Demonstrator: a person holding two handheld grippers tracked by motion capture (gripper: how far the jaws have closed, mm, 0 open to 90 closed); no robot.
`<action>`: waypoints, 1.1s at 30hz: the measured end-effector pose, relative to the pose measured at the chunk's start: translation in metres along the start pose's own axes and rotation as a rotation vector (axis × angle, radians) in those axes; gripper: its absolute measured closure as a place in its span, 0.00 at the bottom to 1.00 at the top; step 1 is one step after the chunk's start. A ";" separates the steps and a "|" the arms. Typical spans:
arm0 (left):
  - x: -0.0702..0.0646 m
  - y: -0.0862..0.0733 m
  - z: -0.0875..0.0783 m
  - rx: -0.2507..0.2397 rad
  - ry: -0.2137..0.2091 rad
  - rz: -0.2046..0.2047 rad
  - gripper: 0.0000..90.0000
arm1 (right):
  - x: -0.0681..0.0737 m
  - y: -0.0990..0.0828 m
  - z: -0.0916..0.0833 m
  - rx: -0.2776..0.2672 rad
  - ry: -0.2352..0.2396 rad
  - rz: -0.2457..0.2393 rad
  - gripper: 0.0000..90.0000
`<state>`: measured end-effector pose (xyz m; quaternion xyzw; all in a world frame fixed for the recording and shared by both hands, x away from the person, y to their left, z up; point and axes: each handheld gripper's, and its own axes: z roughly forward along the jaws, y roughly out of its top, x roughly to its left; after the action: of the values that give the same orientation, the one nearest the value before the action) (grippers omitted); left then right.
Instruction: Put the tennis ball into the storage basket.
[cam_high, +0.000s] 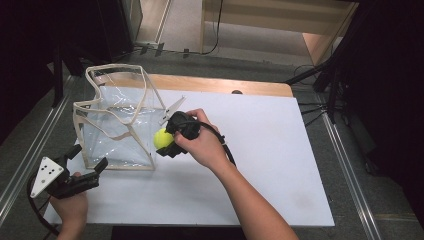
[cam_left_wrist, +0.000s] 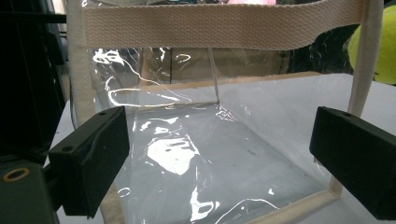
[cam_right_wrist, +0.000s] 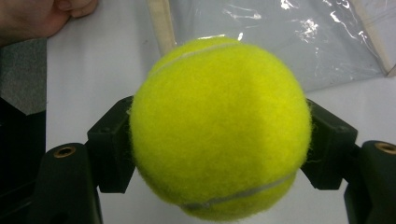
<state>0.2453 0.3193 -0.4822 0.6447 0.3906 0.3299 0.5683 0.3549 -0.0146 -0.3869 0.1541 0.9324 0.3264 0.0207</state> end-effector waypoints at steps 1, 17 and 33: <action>0.000 0.000 0.000 -0.003 -0.002 0.001 0.06 | 0.001 0.002 -0.002 0.012 0.000 0.013 0.26; 0.000 0.000 0.000 -0.002 -0.003 0.001 0.06 | -0.005 0.030 -0.016 -0.004 0.015 -0.011 0.26; 0.000 0.000 0.001 -0.004 -0.003 -0.002 0.06 | -0.012 0.047 -0.027 -0.019 0.026 -0.018 0.27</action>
<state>0.2456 0.3188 -0.4823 0.6438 0.3897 0.3292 0.5703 0.3754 0.0001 -0.3381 0.1414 0.9308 0.3369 0.0130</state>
